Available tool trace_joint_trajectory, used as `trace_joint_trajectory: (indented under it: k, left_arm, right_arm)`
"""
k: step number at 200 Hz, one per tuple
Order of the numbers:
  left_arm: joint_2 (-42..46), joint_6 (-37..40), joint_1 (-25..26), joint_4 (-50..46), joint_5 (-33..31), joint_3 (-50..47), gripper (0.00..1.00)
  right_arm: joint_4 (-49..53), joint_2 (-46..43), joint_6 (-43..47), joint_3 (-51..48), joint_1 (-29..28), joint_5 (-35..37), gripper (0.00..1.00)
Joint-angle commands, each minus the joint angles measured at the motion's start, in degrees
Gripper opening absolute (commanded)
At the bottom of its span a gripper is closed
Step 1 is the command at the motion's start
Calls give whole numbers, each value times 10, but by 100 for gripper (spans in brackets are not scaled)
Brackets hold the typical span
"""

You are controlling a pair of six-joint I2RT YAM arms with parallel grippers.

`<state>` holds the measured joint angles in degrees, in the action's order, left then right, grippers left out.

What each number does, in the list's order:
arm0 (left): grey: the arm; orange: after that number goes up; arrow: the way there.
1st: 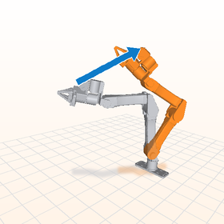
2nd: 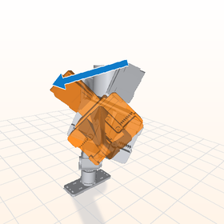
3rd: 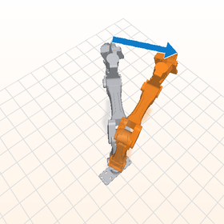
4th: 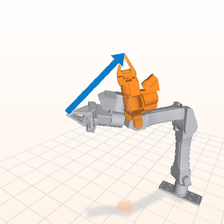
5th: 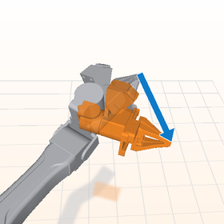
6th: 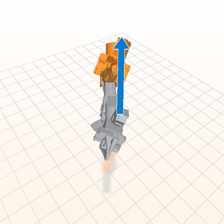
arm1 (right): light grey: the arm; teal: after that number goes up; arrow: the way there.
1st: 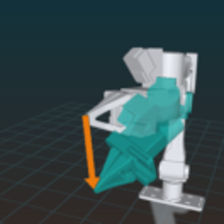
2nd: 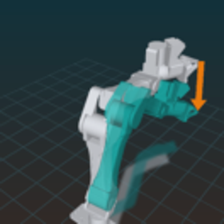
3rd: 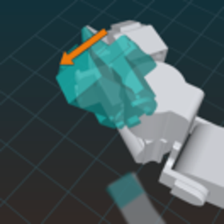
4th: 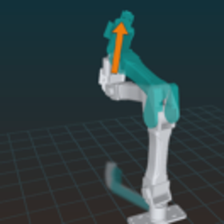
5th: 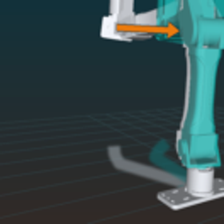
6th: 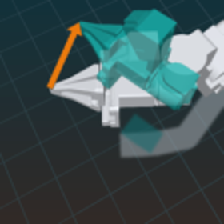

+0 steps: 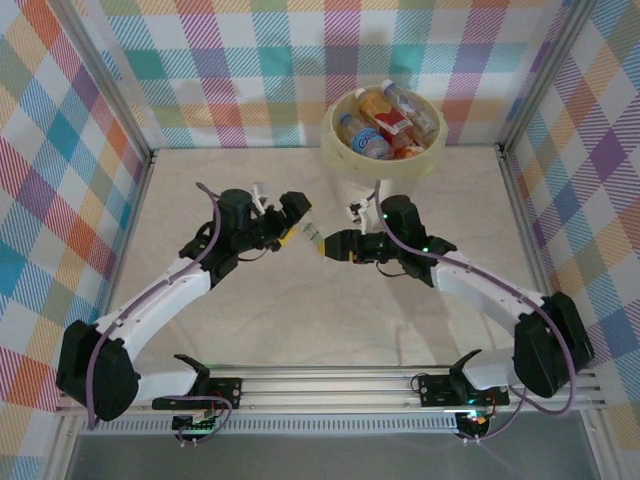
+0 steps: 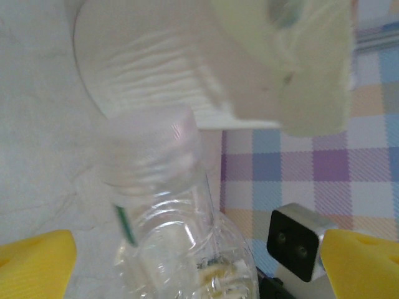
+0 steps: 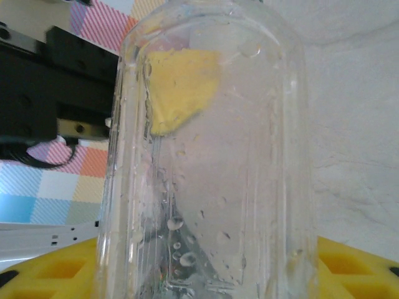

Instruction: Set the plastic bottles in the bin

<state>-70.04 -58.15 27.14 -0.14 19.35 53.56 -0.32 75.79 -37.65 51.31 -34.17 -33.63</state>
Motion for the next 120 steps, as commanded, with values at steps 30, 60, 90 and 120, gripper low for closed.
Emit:
trace_joint_trajectory:
  k: [30,60,90,120]
  left_arm:
    - [68,166,-23,-130,35,87,100]
    - [91,244,-23,-153,64,87,100]
    - [101,265,-23,-192,68,83,100]
    - [104,269,-23,-195,62,68,100]
  right_arm:
    - [220,-123,159,57,52,124,43]
    - [261,-139,225,119,99,138,44]
    - [279,-90,276,217,166,68,44]
    - [325,-3,317,343,188,59,44]
